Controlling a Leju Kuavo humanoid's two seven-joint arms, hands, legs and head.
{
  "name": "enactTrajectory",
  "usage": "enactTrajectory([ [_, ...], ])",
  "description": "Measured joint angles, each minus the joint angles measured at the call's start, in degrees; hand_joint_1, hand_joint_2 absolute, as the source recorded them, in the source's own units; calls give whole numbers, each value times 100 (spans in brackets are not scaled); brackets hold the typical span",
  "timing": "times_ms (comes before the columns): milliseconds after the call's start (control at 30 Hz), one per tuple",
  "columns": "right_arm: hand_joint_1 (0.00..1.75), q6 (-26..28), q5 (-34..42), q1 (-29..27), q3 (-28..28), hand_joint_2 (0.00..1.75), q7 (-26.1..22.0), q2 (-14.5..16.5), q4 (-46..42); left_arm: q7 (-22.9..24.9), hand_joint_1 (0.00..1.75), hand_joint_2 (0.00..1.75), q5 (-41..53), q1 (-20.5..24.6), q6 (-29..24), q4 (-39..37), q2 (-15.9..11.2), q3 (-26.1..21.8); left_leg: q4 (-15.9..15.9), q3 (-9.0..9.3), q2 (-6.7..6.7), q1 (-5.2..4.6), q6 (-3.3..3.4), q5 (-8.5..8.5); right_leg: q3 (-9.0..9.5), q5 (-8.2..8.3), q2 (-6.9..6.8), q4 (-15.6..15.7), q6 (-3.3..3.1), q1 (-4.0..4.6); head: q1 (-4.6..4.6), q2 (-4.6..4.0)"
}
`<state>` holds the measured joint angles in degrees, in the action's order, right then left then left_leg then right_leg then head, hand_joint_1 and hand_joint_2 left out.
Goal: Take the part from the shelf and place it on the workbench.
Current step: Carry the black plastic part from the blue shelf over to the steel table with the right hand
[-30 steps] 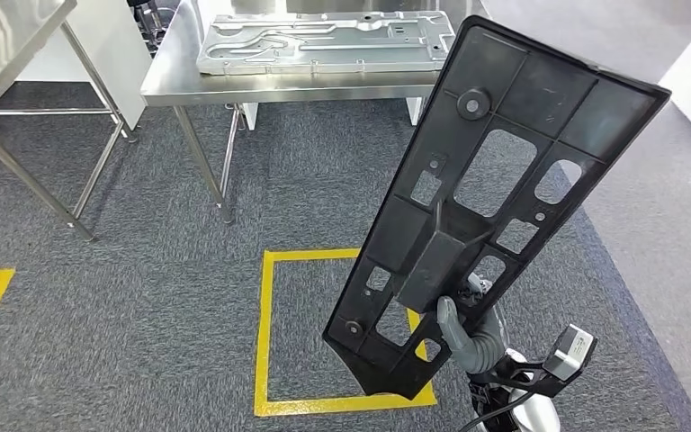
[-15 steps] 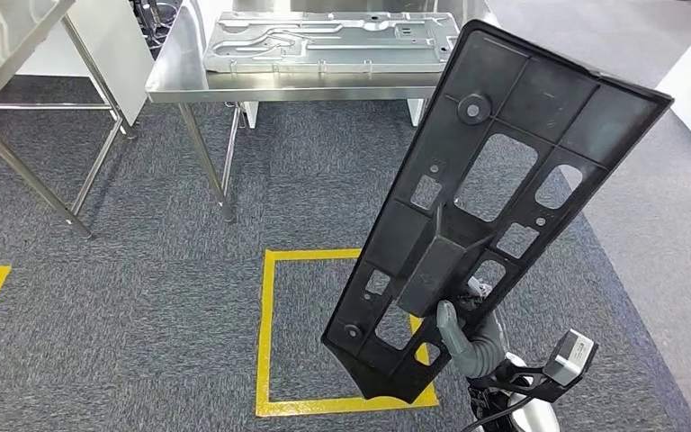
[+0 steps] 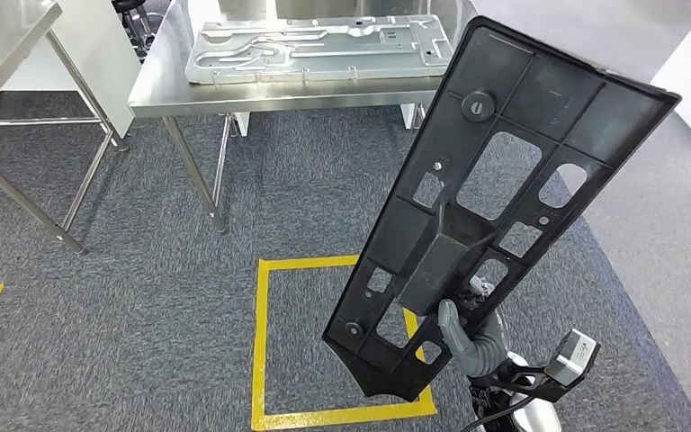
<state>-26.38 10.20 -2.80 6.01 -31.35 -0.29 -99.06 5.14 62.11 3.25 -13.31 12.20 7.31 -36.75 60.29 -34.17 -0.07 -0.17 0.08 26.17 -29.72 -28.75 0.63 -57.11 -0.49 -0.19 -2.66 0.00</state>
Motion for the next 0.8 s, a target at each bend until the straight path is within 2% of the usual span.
enactTrajectory([
  [33, 175, 0, -1, 1, 0, 175, 3, 1, -1, -3, 0, 175, 1, 1, 4, 0, 1, -3, -166, 73, -6, -9, 36, -21, 15, -24, 5, 0, 29, 5, 0, 0],
  [133, 175, 1, -4, -18, 0, 175, 15, 0, -11, -11, 0, 175, 9, -1, 16, 0, 7, -9, -251, 139, -18, -10, 145, 38, 26, -40, 10, -58, 119, 7, 0, 0],
  [200, 175, 2, -4, -22, 0, 175, 18, -1, -35, -13, 0, 175, 15, 2, 21, 0, 15, -13, -284, 224, -22, 14, 208, 65, -90, -152, -3, -341, 183, -3, 1, 0],
  [233, 175, 2, -4, -22, 0, 175, 18, -1, -45, -14, 0, 175, 15, 6, 22, 0, 19, -14, -297, 259, -22, 22, 231, 93, -261, -274, -13, -645, 213, -14, 1, 0],
  [300, 175, 2, -4, -33, 0, 175, 20, -1, -52, -18, 0, 175, 11, 6, 27, 0, 20, -21, -298, 308, -23, 20, 254, 172, -769, -528, -23, -1400, 261, -32, 0, 0],
  [333, 175, 2, -6, -42, 0, 175, 24, -1, -52, -21, 0, 175, 10, 2, 30, 0, 20, -26, -298, 346, -24, 18, 252, 218, -994, -564, -26, -1668, 274, -41, 1, 0],
  [367, 175, 4, -8, -49, 0, 175, 29, -1, -52, -25, 0, 175, 10, -4, 34, 0, 21, -30, -298, 402, -26, 18, 246, 266, -1119, -475, -28, -1728, 277, -47, 1, 0],
  [400, 175, 7, -9, -51, 0, 175, 33, -2, -52, -26, 0, 175, 12, -8, 38, 0, 21, -33, -298, 475, -27, 18, 236, 317, -1129, -278, -31, -1575, 268, -50, 1, 0],
  [467, 175, 19, -12, -51, 0, 175, 41, -2, -54, -28, 0, 175, 16, -12, 45, -1, 27, -38, -304, 640, -24, 19, 208, 434, -912, 267, -53, -837, 221, -43, 2, 0],
  [500, 175, 30, -15, -52, -1, 175, 45, -2, -56, -28, 0, 175, 18, -7, 49, -1, 32, -40, -312, 699, -24, 17, 185, 484, -814, 406, -76, -501, 192, -22, 3, 0],
  [533, 175, 38, -17, -58, -1, 175, 49, -2, -64, -28, 0, 175, 19, -1, 51, -2, 35, -42, -339, 734, -21, 16, 152, 528, -749, 476, -97, -275, 153, 2, 5, 0],
  [600, 175, 48, -21, -80, -2, 175, 53, -2, -91, -26, 0, 175, 17, 11, 52, -2, 37, -47, -373, 817, -12, 10, 72, 528, -692, 402, -104, -114, 69, 36, 7, 0],
  [633, 175, 45, -21, -93, -2, 175, 53, 0, -108, -24, 0, 175, 17, 15, 50, -2, 33, -50, -344, 845, -5, 6, 35, 509, -614, 398, -90, -72, 28, 22, 6, 0],
  [667, 175, 41, -21, -98, -2, 175, 52, 2, -120, -22, 0, 175, 16, 19, 49, -2, 31, -52, -187, 825, -3, 3, 6, 449, -508, 371, -83, -18, -9, 5, 3, 0],
  [700, 175, 35, -20, -93, -2, 175, 51, 4, -126, -21, 0, 175, 15, 27, 47, -2, 28, -55, 52, 717, -4, 4, -16, 398, -400, 337, -85, 21, -40, -10, 2, 0],
  [733, 175, 28, -19, -89, -2, 175, 51, 6, -131, -20, 0, 175, 14, 35, 44, -1, 26, -57, 414, 504, -7, 6, -37, 396, -285, 289, -84, 55, -64, -17, -1, 0],
  [767, 175, 22, -19, -83, -2, 175, 50, 7, -133, -20, 0, 175, 13, 40, 42, -2, 24, -59, 797, 237, -10, 11, -55, 471, -192, 225, -85, 74, -84, -12, -2, 0],
  [800, 175, 17, -20, -80, -2, 175, 51, 7, -133, -17, 0, 175, 13, 40, 40, -2, 21, -61, 1096, -29, -12, 14, -73, 654, -106, 155, -76, 84, -95, -7, -2, 0],
])
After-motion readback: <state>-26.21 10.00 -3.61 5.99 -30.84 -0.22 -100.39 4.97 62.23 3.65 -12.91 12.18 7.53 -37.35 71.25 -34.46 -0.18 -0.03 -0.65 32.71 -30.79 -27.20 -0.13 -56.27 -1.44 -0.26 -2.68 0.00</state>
